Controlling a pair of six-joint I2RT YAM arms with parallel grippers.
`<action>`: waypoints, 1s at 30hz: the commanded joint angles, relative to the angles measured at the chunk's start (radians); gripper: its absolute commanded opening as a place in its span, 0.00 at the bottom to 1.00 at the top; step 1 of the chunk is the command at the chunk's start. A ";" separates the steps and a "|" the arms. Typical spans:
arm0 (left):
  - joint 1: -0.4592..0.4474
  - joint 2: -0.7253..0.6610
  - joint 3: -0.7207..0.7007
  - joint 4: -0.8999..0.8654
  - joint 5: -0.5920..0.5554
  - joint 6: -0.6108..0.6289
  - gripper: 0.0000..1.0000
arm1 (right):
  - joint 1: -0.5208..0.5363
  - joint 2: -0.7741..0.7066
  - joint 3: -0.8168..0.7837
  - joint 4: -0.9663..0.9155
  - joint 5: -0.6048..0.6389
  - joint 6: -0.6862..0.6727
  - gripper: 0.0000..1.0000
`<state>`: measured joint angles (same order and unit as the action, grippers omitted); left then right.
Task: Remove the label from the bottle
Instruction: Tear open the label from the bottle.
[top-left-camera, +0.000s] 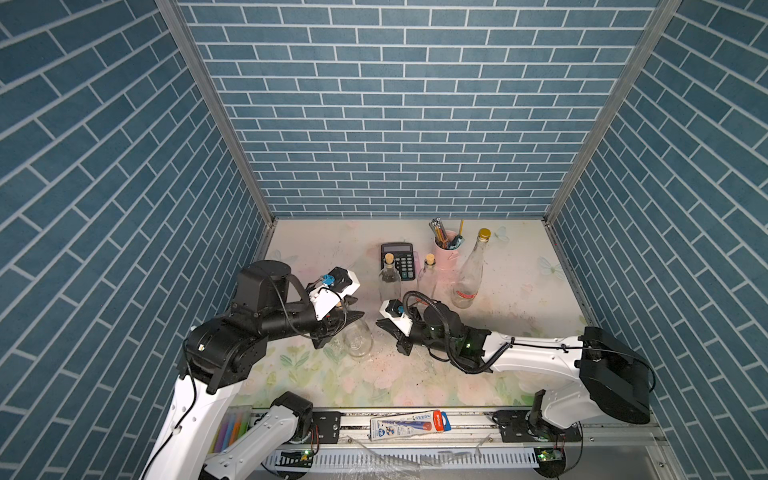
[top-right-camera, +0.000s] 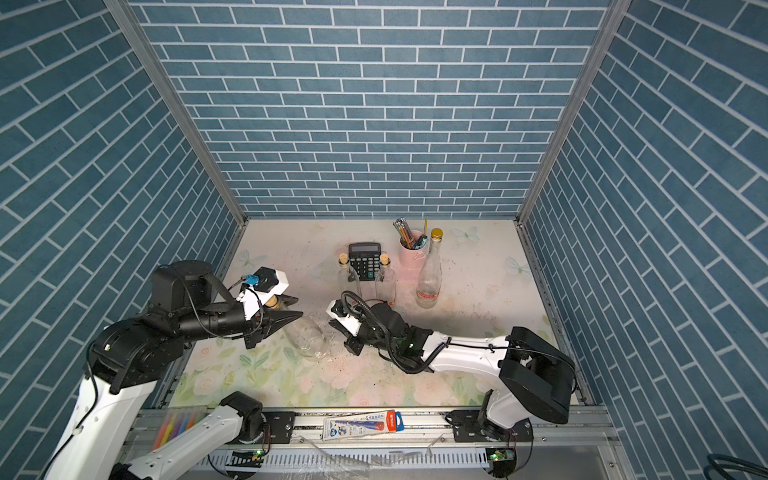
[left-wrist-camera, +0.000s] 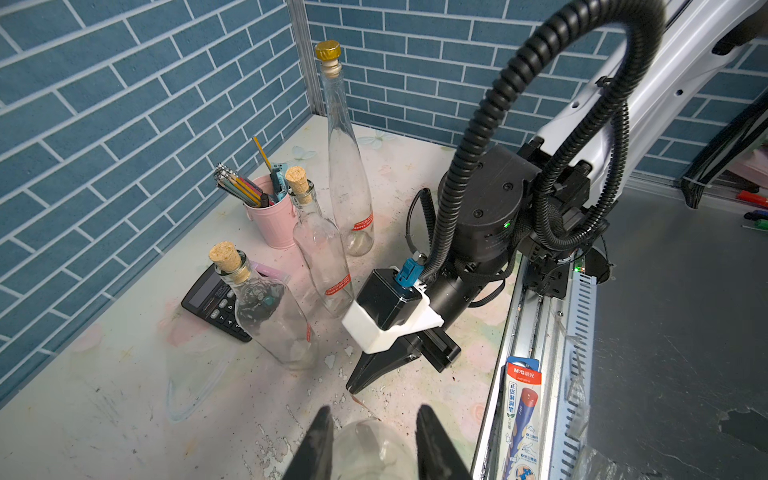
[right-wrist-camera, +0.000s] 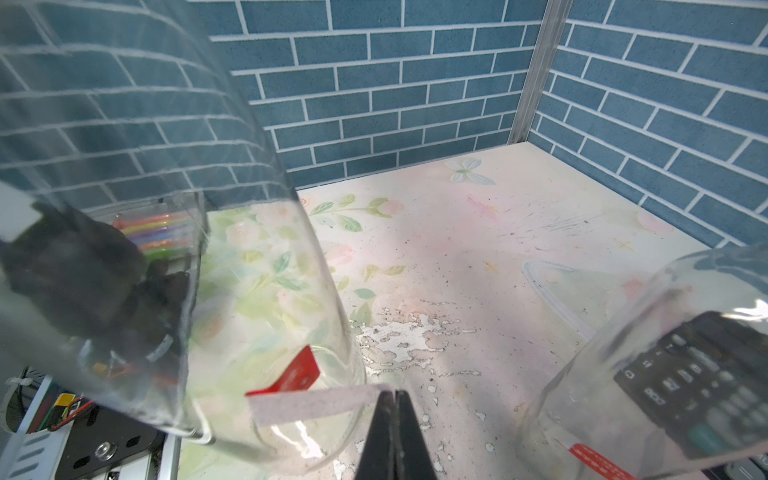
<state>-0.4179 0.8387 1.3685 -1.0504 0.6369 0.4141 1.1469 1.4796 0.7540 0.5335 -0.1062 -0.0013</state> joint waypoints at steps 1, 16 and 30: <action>-0.016 -0.010 0.037 -0.066 0.113 -0.026 0.00 | -0.035 -0.022 -0.010 -0.006 0.072 -0.031 0.00; -0.018 -0.001 0.047 -0.083 0.153 -0.029 0.00 | -0.044 -0.031 -0.019 -0.010 0.072 -0.037 0.00; -0.026 0.002 0.053 -0.097 0.182 -0.023 0.00 | -0.060 -0.036 -0.022 -0.009 0.065 -0.040 0.00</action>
<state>-0.4244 0.8543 1.3834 -1.0657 0.6861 0.4328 1.1244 1.4597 0.7448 0.5236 -0.1146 -0.0086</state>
